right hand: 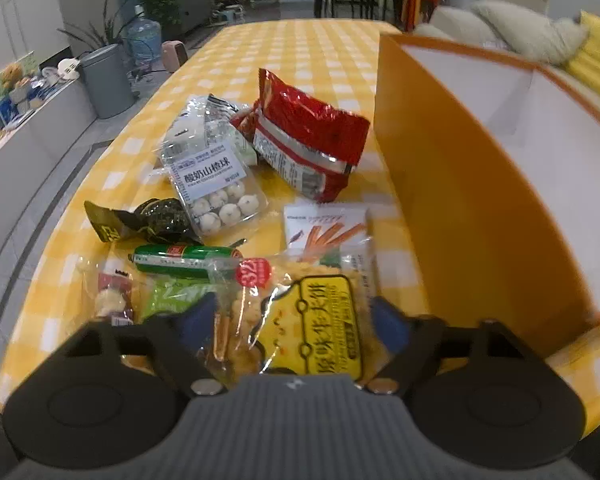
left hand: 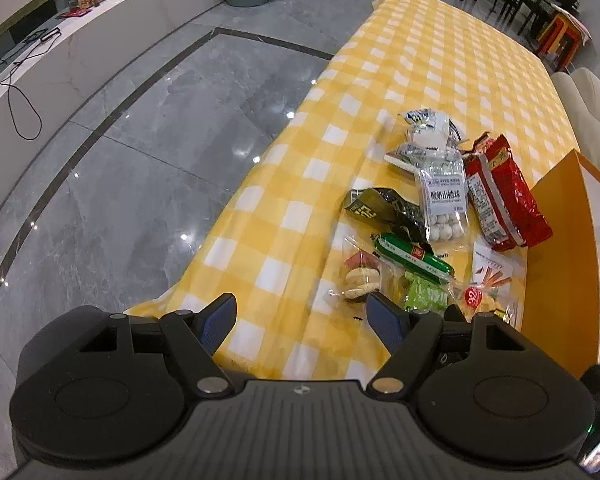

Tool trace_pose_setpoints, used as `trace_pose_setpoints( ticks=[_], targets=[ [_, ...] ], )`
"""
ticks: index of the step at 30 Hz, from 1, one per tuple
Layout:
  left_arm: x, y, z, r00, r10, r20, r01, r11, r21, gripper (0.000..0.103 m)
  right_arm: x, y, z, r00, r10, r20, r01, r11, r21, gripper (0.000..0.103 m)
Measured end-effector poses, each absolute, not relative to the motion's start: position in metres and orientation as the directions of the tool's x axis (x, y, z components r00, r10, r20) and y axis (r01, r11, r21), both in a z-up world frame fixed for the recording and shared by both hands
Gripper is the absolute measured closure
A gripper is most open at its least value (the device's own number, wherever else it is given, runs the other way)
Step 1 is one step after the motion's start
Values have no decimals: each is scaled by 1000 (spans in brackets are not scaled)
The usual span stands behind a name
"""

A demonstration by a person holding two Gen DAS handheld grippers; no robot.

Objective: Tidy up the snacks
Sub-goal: 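Grasp the yellow cookie pack with the right tool while left tool approaches green raisin pack, then carry the yellow cookie pack into the box with the right tool while left tool grasps green raisin pack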

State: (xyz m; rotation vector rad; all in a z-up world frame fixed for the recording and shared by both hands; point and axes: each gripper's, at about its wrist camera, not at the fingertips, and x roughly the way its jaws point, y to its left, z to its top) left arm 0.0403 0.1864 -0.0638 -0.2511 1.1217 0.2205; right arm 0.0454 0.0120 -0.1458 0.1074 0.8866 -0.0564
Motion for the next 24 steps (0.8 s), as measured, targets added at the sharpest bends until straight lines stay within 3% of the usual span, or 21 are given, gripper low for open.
trace_pose_setpoints(
  ticks=[3,8,18,21,24],
  targets=[
    [41,185,-66,416,40,-909,-299,949,-95,16,41,14,-144,650,9,-760,26,999,34,36],
    [48,177,-75,393,-43,-918,-242,959,-148,16,35,-5,-131,658,93,-747,24,989,145,38],
    [67,139,-87,430,-141,-892,-134,967,-218,16,14,-76,-32,749,275,-602,-60,934,353,38],
    [78,117,-98,410,-183,-894,-49,974,-222,16,13,-108,-19,768,274,-579,-40,922,384,38],
    [87,102,-116,366,-149,-919,-38,984,-175,22,12,-132,-19,793,203,-575,25,931,363,38]
  ],
)
